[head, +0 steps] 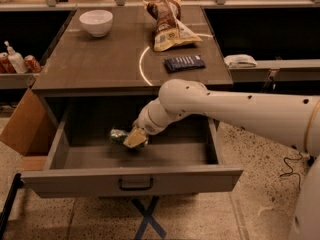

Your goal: Place green can into top drawer

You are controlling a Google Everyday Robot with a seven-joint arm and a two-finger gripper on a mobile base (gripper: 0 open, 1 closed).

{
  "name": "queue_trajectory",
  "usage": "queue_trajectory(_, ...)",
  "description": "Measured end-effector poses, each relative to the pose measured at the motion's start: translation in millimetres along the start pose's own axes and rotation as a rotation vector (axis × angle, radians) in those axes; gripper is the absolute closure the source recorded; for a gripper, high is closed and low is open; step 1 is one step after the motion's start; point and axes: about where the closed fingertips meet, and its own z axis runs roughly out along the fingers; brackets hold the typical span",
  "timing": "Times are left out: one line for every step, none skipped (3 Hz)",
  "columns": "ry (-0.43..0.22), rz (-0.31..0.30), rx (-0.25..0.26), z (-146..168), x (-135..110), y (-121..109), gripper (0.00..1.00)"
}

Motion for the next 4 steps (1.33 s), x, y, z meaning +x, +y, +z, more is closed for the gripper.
queue_trajectory(-0.005, 0.013, 0.020, 8, 2, -5, 0.35)
queue_trajectory(-0.010, 0.014, 0.032, 10, 2, -8, 0.11)
queue_trajectory(-0.013, 0.016, 0.049, 4, 4, -10, 0.00)
queue_trajectory(-0.013, 0.053, 0.101, -25, 18, -4, 0.00)
